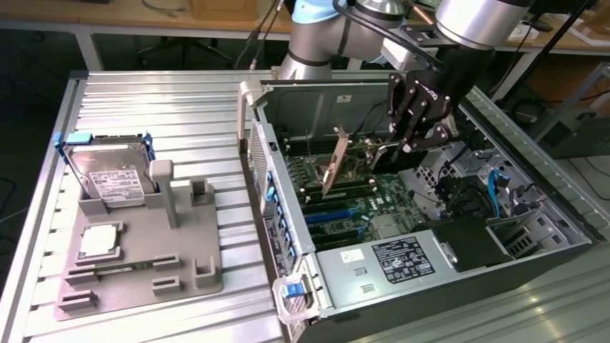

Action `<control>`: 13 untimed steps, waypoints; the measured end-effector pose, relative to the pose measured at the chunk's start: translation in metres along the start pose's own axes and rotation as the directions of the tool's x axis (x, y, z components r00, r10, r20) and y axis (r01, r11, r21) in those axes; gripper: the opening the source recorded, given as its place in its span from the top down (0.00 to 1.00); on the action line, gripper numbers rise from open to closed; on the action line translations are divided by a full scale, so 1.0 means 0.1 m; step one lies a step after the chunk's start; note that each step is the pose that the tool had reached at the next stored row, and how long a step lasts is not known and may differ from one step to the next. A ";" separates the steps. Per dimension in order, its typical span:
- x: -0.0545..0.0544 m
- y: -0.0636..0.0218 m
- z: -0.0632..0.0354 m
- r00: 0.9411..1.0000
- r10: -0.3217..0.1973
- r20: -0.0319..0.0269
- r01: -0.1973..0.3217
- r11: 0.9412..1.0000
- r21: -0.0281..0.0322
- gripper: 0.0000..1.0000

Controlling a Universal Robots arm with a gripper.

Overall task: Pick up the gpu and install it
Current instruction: 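Insert the gpu into the slot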

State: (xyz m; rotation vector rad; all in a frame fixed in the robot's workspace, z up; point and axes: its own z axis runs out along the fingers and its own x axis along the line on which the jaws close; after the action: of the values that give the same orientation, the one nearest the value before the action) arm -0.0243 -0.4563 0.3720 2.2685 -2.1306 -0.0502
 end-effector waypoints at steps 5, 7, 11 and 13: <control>0.00 0.000 0.005 1.000 0.000 0.000 0.000 1.000 0.000 0.73; 0.00 0.000 0.006 1.000 0.000 0.000 0.000 1.000 0.000 0.73; 0.00 0.001 0.017 1.000 0.000 0.000 0.000 1.000 0.000 0.73; 0.00 0.005 0.036 1.000 0.000 0.000 0.000 1.000 0.000 0.73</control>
State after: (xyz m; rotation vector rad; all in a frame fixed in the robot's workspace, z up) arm -0.0249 -0.4563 0.3685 2.2686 -2.1306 -0.0503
